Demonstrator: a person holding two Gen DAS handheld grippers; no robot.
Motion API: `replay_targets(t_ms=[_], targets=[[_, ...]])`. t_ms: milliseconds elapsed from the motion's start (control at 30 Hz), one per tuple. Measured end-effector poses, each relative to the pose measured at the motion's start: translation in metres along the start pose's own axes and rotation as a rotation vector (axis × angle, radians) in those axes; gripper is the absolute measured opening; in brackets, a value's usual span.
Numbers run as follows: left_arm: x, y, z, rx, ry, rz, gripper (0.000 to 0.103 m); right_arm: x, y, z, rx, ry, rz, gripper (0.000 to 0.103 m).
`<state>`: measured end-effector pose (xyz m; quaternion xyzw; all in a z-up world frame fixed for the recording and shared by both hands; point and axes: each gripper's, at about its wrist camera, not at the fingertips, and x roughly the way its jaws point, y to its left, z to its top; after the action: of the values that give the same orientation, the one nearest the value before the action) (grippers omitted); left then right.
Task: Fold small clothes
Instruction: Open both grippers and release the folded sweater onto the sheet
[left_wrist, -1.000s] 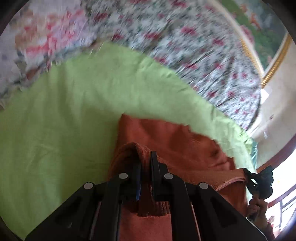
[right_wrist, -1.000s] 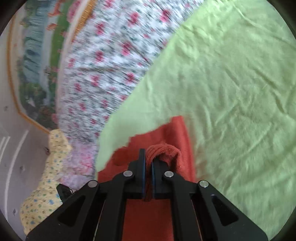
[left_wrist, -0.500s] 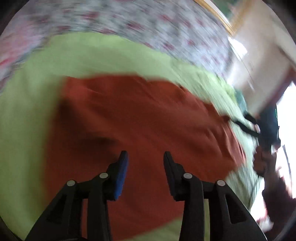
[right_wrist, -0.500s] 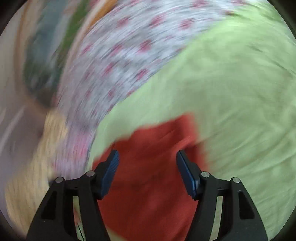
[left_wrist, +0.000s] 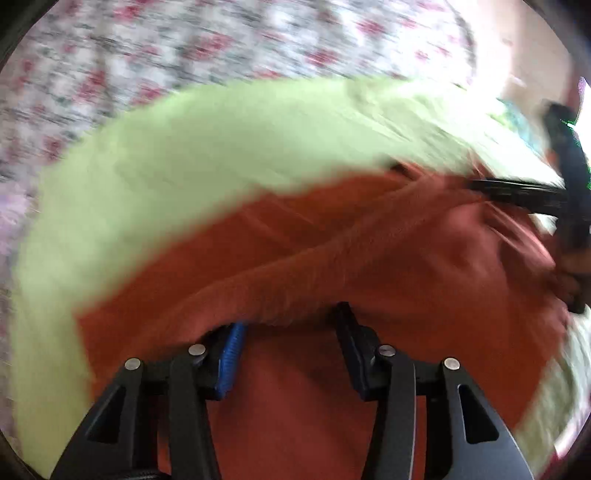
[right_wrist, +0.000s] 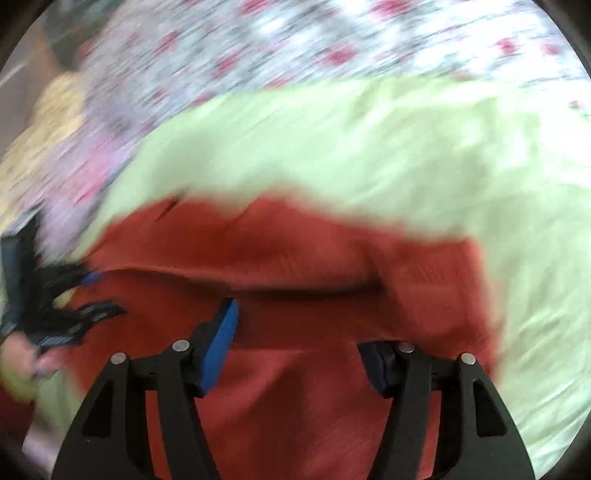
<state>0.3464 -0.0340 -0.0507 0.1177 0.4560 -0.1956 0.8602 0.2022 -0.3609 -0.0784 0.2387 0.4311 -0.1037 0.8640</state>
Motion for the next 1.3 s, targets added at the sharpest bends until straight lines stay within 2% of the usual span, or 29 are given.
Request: replay_targets(t_ms=[33, 67, 133, 200, 300, 400, 533, 567, 633, 700, 733, 800, 833, 867, 900, 933, 1000, 1100, 1167, 1300], targets=[[0.003, 0.016, 0.011, -0.055, -0.016, 0.037, 0.048, -0.001, -0.011, 0.007, 0.055, -0.032, -0.012, 0.064], [0.004, 0.03, 0.016, -0.121, -0.024, 0.038, 0.048, -0.003, -0.023, 0.013, 0.122, -0.059, -0.02, 0.064], [0.002, 0.056, 0.018, -0.264, -0.037, -0.034, 0.048, -0.011, -0.035, 0.013, 0.202, -0.094, 0.008, 0.064], [-0.008, 0.068, 0.014, -0.334, -0.067, -0.074, 0.048, -0.028, -0.037, 0.005, 0.232, -0.129, 0.054, 0.064], [-0.029, 0.062, -0.004, -0.355, -0.108, -0.046, 0.053, -0.052, -0.026, -0.017, 0.201, -0.14, 0.112, 0.064], [-0.058, 0.052, -0.041, -0.385, -0.131, -0.124, 0.055, -0.067, -0.013, -0.041, 0.177, -0.108, 0.175, 0.064], [-0.069, 0.038, -0.076, -0.417, -0.132, -0.065, 0.06, -0.077, 0.0, -0.079, 0.151, -0.051, 0.221, 0.064], [-0.07, 0.044, -0.084, -0.445, -0.127, -0.034, 0.06, -0.078, 0.001, -0.092, 0.151, -0.039, 0.207, 0.065], [-0.068, 0.063, -0.097, -0.52, -0.098, -0.021, 0.06, -0.082, -0.001, -0.107, 0.157, -0.015, 0.172, 0.066], [-0.07, 0.078, -0.109, -0.591, -0.099, -0.082, 0.06, -0.089, -0.011, -0.123, 0.18, -0.005, 0.135, 0.066], [-0.073, 0.081, -0.114, -0.599, -0.101, -0.098, 0.06, -0.093, -0.015, -0.13, 0.191, -0.008, 0.119, 0.065], [-0.079, 0.077, -0.126, -0.57, -0.1, -0.05, 0.06, -0.111, -0.028, -0.146, 0.219, -0.054, 0.123, 0.065], [-0.081, 0.075, -0.133, -0.556, -0.095, -0.006, 0.06, -0.117, -0.032, -0.15, 0.233, -0.068, 0.093, 0.065], [-0.083, 0.077, -0.145, -0.565, -0.077, 0.039, 0.06, -0.124, -0.038, -0.156, 0.253, -0.083, 0.012, 0.065], [-0.083, 0.081, -0.152, -0.582, -0.068, 0.042, 0.06, -0.128, -0.042, -0.159, 0.268, -0.084, -0.047, 0.066], [-0.088, 0.087, -0.165, -0.628, -0.077, 0.002, 0.06, -0.131, -0.046, -0.163, 0.287, -0.081, -0.064, 0.066], [-0.103, 0.09, -0.183, -0.679, -0.1, -0.034, 0.06, -0.138, -0.054, -0.166, 0.34, -0.093, 0.038, 0.066], [-0.132, 0.08, -0.21, -0.718, -0.122, -0.041, 0.061, -0.157, -0.043, -0.166, 0.319, -0.154, 0.042, 0.066], [-0.15, 0.065, -0.229, -0.745, -0.143, -0.09, 0.062, -0.169, -0.032, -0.164, 0.303, -0.196, 0.076, 0.066], [-0.171, 0.038, -0.26, -0.767, -0.148, -0.132, 0.064, -0.176, -0.011, -0.167, 0.29, -0.206, 0.149, 0.067]])
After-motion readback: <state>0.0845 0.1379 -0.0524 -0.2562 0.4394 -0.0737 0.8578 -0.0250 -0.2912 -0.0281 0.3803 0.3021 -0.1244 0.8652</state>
